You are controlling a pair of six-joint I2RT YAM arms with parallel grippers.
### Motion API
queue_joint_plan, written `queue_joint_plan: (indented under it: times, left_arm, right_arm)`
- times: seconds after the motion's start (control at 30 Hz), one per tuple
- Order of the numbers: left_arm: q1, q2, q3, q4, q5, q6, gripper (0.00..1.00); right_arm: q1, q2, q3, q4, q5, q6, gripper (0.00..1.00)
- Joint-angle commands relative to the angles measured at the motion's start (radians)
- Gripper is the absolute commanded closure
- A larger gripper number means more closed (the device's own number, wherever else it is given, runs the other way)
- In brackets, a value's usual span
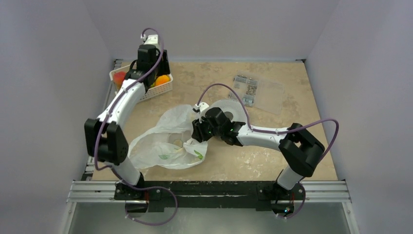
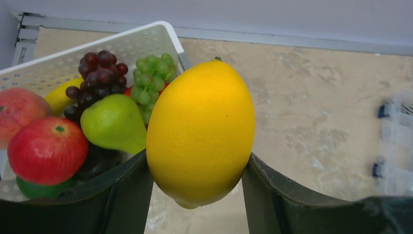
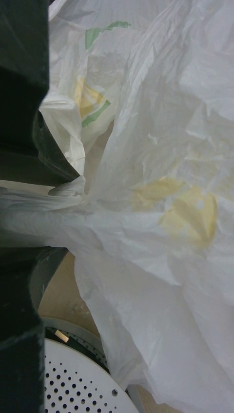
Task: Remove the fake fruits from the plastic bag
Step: Place the fake fruit in the bin.
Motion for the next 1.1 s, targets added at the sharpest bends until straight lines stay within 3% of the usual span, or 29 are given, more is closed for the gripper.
queue_joint_plan:
  times: [0.0, 0.13, 0.37, 0.53, 0.67, 0.7, 0.97, 1.07]
  left_arm:
    - [0.061, 0.195, 0.225, 0.014, -0.003, 0.036, 1.0]
    - [0.087, 0.36, 0.377, -0.061, 0.021, 0.025, 1.0]
    - [0.095, 0.529, 0.495, -0.134, 0.024, 0.029, 1.0]
    - [0.099, 0.571, 0.521, -0.195, -0.035, -0.007, 0.84]
    - [0.11, 0.611, 0.581, -0.262, -0.043, -0.034, 0.79]
    - [0.114, 0.617, 0.593, -0.278, -0.04, -0.036, 0.76]
    - [0.127, 0.568, 0.593, -0.316, -0.02, -0.049, 0.11]
    - [0.127, 0.515, 0.585, -0.323, -0.007, -0.038, 0.01]
  right_arm:
    - [0.004, -0.052, 0.031, 0.003, -0.013, -0.028, 0.61]
    - [0.004, -0.075, 0.028, 0.003, -0.024, -0.024, 0.52]
    - [0.004, -0.095, 0.028, 0.002, -0.029, -0.024, 0.4]
    - [0.004, -0.134, 0.017, -0.007, -0.032, -0.027, 0.33]
    - [0.004, -0.164, 0.017, -0.022, -0.014, -0.025, 0.31]
    - [0.005, -0.172, 0.016, -0.025, -0.008, -0.025, 0.3]
    - [0.004, -0.223, 0.026, -0.076, 0.02, -0.023, 0.16]
    - [0.005, -0.241, 0.047, -0.111, 0.051, -0.018, 0.11]
